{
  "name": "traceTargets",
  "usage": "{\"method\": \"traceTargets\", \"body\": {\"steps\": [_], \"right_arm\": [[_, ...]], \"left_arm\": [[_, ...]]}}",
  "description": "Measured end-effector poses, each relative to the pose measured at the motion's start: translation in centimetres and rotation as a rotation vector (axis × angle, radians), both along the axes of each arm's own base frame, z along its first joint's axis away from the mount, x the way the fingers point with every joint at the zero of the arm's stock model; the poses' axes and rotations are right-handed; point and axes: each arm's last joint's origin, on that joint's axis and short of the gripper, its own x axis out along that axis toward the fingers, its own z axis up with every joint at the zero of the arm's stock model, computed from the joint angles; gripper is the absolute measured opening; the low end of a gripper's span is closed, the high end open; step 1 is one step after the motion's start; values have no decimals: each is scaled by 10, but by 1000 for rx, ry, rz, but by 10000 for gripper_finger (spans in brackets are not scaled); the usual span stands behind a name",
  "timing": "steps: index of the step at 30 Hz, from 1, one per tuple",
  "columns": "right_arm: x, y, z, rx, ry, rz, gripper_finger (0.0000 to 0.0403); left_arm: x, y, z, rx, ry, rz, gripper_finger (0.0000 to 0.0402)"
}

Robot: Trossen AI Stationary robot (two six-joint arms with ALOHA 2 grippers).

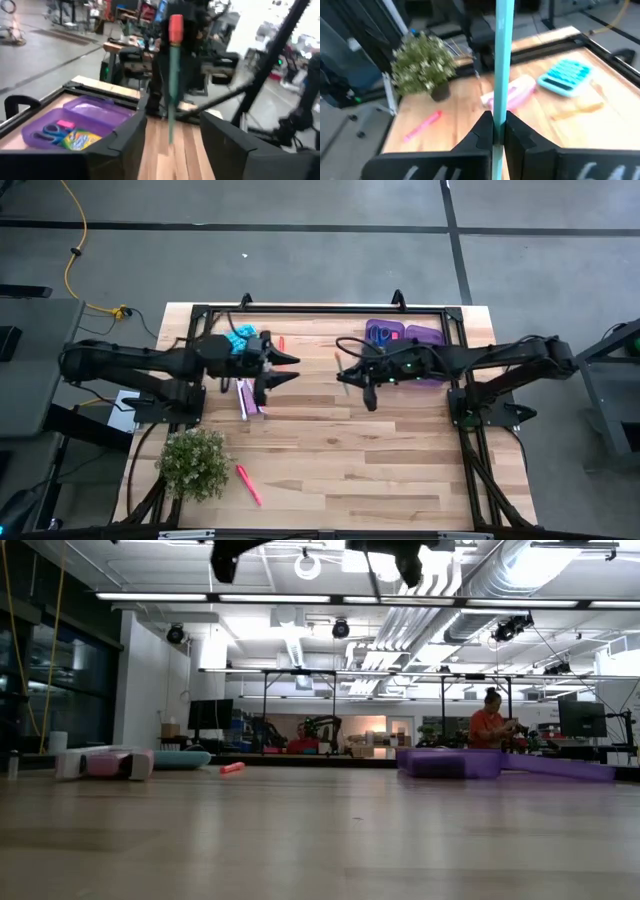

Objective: Pack school essentials
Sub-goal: Put the light blue pencil into the violet supply box

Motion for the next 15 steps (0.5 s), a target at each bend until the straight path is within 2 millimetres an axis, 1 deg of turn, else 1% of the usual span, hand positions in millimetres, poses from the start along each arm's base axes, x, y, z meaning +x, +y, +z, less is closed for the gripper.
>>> {"method": "traceTargets", "body": {"steps": [4,6,8,12,15], "right_arm": [[-19,-1,5,-33,68,-35,2],[-28,-2,7,-41,95,-52,1],[-37,-3,7,-40,100,-58,1],[-58,0,-7,-1,80,-60,1],[-74,3,-15,19,4,-43,1]], "left_arm": [[-21,-4,11,5,-16,-28,187],[-31,-5,11,2,-40,-27,183],[-39,-6,6,1,-48,-12,176],[-51,-7,-7,-18,-44,10,161],[-56,-8,-9,-15,-50,1,151]]}}
